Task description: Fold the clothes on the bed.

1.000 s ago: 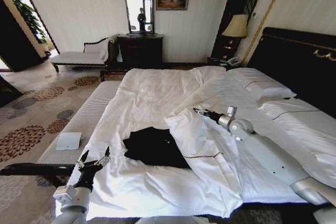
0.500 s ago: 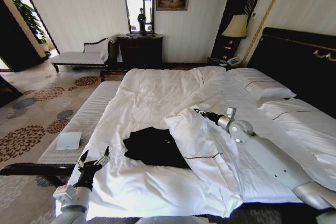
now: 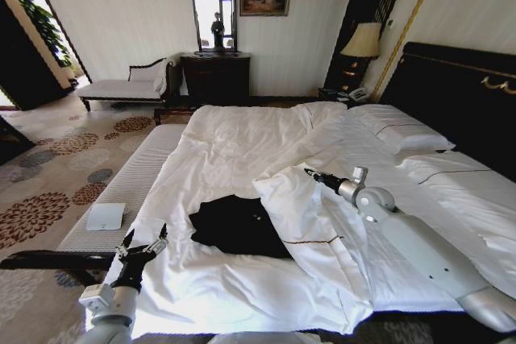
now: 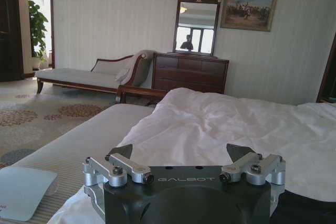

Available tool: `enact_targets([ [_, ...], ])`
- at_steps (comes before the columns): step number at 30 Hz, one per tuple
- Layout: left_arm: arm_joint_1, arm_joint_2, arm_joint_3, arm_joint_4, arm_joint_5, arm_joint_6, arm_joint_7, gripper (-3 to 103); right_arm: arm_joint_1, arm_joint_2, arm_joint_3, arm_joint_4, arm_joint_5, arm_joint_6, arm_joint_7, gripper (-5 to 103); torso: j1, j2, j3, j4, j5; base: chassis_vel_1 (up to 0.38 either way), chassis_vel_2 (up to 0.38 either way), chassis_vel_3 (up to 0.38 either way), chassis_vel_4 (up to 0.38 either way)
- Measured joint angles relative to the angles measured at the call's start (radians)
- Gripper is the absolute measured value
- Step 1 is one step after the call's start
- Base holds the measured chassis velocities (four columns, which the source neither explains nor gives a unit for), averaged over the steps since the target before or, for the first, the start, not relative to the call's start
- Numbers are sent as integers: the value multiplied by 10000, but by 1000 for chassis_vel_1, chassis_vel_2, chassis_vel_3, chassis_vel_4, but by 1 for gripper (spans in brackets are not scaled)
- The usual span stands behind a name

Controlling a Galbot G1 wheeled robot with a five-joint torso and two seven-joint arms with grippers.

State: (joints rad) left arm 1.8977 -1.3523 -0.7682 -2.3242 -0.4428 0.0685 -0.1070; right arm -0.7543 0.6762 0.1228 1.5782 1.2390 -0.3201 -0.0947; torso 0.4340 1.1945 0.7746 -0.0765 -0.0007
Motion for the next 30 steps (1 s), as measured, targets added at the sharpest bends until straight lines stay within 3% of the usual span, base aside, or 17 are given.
enact_targets([
  [3,-81,142,88,-75,42,66,-105,100,-1058,-159,985,427,-387,6,114,0,0,0,0,5,1,0,0,0,0],
  [7,-225,359,266,-205,150,243,-319,100,-2397,-222,2526,854,-822,110,138,0,0,0,-1,-16,0,0,0,0,0],
  [13,-22,343,-58,-292,-97,203,-201,100,-3485,55,4042,2061,-1465,228,696,0,-1,0,0,9,0,0,0,0,0],
  [16,-70,406,-35,-297,-106,204,-221,100,-3950,157,4614,2373,-1739,263,809,0,-1,0,-1,5,-4,0,0,0,0],
  [20,-185,669,24,-306,-221,259,-273,100,-5446,603,6275,3151,-2361,239,1164,0,-1,0,-1,-4,1,0,0,0,0],
  [21,-185,669,24,-306,-221,259,-273,100,-5446,603,6275,3151,-2361,239,1164,0,-1,0,-1,-4,1,0,0,0,0],
  [24,-255,913,113,-257,-323,284,-283,100,-6964,1171,8109,3861,-2656,242,1268,0,-1,1,-1,-5,-1,0,0,0,0],
  [26,-265,932,139,-251,-323,285,-284,100,-7236,1278,8422,3986,-2681,254,1268,0,-1,0,-1,-3,-1,0,0,0,0],
  [28,-313,989,309,-238,-304,309,-302,100,-8484,1729,9899,4503,-2806,402,1240,0,-2,1,-1,-4,-1,0,0,0,0],
  [30,-325,992,352,-238,-285,309,-306,100,-8726,1829,10185,4587,-2840,446,1234,0,-2,1,-2,-5,-3,0,0,0,0],
])
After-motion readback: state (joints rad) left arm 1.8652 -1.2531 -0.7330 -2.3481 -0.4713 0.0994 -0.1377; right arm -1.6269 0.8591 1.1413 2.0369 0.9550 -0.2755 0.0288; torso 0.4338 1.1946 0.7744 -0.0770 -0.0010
